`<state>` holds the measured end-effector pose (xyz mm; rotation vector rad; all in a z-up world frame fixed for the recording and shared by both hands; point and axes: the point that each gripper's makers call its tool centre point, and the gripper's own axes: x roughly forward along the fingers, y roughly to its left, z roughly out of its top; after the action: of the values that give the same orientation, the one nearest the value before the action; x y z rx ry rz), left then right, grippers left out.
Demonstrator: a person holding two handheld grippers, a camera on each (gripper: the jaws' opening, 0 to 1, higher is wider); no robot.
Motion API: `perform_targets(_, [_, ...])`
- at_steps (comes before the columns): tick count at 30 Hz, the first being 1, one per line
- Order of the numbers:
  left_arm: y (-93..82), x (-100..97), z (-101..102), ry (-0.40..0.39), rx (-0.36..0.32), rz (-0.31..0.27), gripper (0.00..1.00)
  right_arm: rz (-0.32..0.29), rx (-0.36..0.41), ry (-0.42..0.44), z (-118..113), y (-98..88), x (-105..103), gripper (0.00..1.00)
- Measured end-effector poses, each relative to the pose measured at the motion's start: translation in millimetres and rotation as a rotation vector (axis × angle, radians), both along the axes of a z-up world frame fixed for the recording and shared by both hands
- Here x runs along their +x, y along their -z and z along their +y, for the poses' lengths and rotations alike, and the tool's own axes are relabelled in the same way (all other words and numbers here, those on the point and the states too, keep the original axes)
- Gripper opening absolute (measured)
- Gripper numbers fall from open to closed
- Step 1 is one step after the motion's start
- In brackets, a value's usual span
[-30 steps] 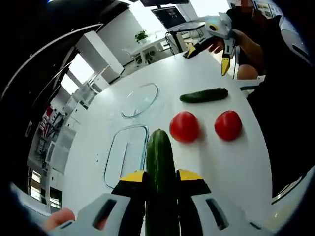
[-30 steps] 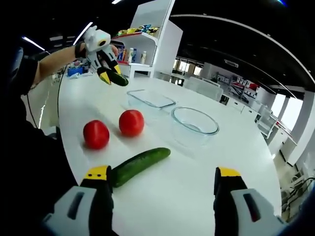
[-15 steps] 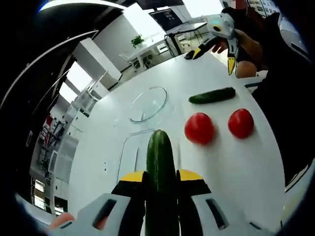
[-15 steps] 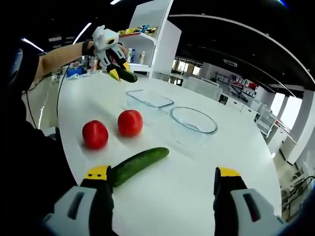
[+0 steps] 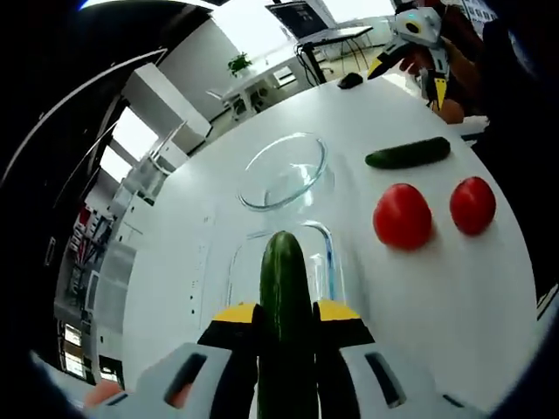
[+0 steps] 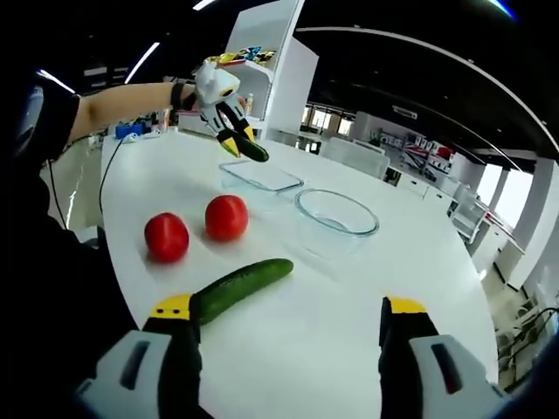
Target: Sort the scattered tomatoes and cucumbers on the table and place them into their respective storage containers
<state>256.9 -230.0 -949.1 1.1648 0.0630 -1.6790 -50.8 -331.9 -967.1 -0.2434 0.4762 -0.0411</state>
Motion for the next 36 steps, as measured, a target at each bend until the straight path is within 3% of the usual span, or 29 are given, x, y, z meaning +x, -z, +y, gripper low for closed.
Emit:
perform_targets(10, [31.7,23.0,-33.6,0.026,0.021,-0.003,0.23,0.026,0.019,0.009,-5.2,12.8,-4.3,0.82])
perform_targets(12, [43.6,23.1,-32.7,0.026,0.058,0.033,0.23,0.026,0.021,0.011,-6.2,13.9,-4.9,0.82])
perform_targets(18, [59.7,36.4,-42.3,0.001,0.039,0.03,0.23,0.045,0.034,0.023,-10.9,22.5,-7.7,0.82])
perform_targets(22, [63.5,28.6,-43.0,0.003,0.026,0.05,0.23,0.049,0.039,0.027,-11.5,24.1,-8.2,0.82])
perform_targets(24, [66.4,31.8,-42.4,0.0,0.03,0.005,0.23,0.047,0.041,0.028,-11.5,23.8,-8.7,0.82])
perform_targets(30, [76.4,25.4,-39.0,0.011,0.046,0.02,0.23,0.051,0.039,0.034,-13.5,24.4,-9.6,0.82])
perform_targets(36, [76.0,18.0,-43.1,0.025,0.012,0.043,0.23,0.046,0.041,0.022,-9.8,22.8,-7.7,0.82])
